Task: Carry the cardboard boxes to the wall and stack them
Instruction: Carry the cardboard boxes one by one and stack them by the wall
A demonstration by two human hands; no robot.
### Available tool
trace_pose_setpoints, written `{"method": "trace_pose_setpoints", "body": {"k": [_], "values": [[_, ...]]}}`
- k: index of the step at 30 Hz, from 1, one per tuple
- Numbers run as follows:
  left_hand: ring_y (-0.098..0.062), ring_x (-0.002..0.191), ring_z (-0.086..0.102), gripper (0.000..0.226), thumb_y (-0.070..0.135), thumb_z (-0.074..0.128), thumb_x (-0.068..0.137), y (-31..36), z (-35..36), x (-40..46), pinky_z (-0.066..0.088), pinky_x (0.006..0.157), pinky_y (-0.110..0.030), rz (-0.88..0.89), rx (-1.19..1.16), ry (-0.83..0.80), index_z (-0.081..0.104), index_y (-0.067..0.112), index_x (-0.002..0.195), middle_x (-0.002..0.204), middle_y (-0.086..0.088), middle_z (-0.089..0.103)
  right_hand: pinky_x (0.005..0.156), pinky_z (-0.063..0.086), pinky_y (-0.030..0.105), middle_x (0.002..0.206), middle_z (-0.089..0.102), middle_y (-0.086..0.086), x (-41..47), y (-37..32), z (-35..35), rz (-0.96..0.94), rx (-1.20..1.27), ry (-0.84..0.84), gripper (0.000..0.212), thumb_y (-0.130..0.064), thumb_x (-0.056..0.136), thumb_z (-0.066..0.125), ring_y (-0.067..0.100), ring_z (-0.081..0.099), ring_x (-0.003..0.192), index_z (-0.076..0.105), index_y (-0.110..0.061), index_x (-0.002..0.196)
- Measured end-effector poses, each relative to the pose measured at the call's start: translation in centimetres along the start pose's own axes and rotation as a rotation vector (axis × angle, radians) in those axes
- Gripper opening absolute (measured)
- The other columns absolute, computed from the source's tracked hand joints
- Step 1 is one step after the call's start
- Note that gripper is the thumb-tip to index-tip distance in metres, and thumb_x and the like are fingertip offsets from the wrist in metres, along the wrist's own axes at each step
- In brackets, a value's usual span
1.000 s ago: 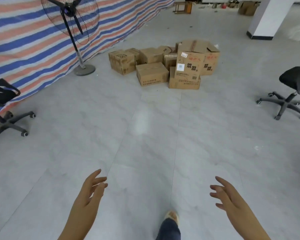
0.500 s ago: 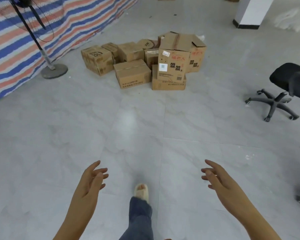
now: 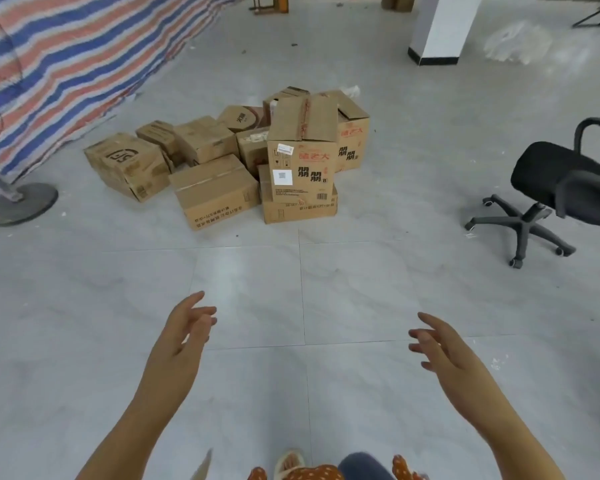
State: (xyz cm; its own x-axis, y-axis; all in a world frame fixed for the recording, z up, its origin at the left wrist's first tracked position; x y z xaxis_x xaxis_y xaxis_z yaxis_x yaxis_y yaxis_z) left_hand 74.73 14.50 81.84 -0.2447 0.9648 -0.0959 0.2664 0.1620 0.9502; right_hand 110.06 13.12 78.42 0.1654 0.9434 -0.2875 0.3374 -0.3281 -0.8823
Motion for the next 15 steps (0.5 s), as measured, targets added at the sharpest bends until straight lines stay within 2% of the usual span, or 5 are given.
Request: {"method": "trace_pose_setpoints", "body": {"k": [4, 8, 10, 13, 15], "values": [[0.004, 0.099, 0.061, 0.027, 0.027, 0.043, 0.096, 0.9, 3.2, 7.3, 0.045, 0.096, -0.036, -0.007, 0.014, -0.02, 0.051, 0.042, 0.118, 0.105, 0.022, 0.064, 0.087, 0.05, 0.032, 0.11, 0.064, -0.009, 7.4, -0.4, -0.1, 0.044, 0.015, 0.003, 0.025, -0.025, 0.098, 0.045, 0.006, 0.064, 0.099, 0.049, -0.041, 0.118], [-0.002, 0.1, 0.063, 0.022, 0.033, 0.048, 0.096, 0.2, 6.6, 13.9, 0.047, 0.096, -0.039, -0.067, -0.006, 0.017, 0.052, 0.042, 0.116, 0.106, 0.01, 0.067, 0.089, 0.049, 0.034, 0.11, 0.064, -0.006, 16.6, -0.8, -1.2, 0.079, -0.021, -0.023, 0.028, -0.023, 0.098, 0.045, 0.008, 0.063, 0.099, 0.048, -0.032, 0.124], [-0.008, 0.102, 0.063, 0.022, 0.028, 0.048, 0.096, 0.1, 8.4, 17.4, 0.048, 0.094, -0.04, -0.108, -0.047, 0.053, 0.052, 0.04, 0.114, 0.108, 0.005, 0.066, 0.092, 0.049, 0.037, 0.111, 0.063, -0.005, 22.1, -1.9, -2.4, 0.084, -0.025, -0.033, 0.026, -0.025, 0.099, 0.044, 0.008, 0.063, 0.1, 0.046, -0.034, 0.123], [-0.011, 0.098, 0.065, 0.023, 0.036, 0.06, 0.089, 1.6, 11.6, 22.9, 0.054, 0.082, -0.032, -0.143, -0.071, 0.096, 0.053, 0.039, 0.11, 0.1, 0.006, 0.069, 0.096, 0.048, 0.04, 0.11, 0.064, -0.009, 29.7, -4.8, -4.5, 0.061, -0.056, -0.05, 0.024, -0.028, 0.098, 0.045, 0.007, 0.063, 0.1, 0.046, -0.04, 0.119], [-0.011, 0.099, 0.065, 0.021, 0.027, 0.057, 0.093, 2.9, 14.1, 26.8, 0.053, 0.078, -0.029, -0.159, -0.087, 0.113, 0.052, 0.038, 0.109, 0.101, 0.004, 0.068, 0.094, 0.049, 0.039, 0.108, 0.065, -0.009, 34.6, -6.9, -5.8, 0.046, -0.068, -0.068, 0.024, -0.025, 0.098, 0.045, 0.007, 0.064, 0.099, 0.048, -0.041, 0.116]]}}
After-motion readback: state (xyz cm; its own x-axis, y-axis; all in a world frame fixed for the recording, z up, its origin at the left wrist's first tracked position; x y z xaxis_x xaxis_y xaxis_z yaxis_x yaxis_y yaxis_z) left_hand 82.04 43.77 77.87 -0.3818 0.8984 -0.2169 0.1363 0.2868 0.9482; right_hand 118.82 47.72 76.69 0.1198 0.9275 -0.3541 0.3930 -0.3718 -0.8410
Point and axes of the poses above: each hand's wrist, its own x-axis towards the middle knuckle, its own z-axis out of the palm, y = z × x, the point moved 5 cm from there along x, towards the middle knuckle
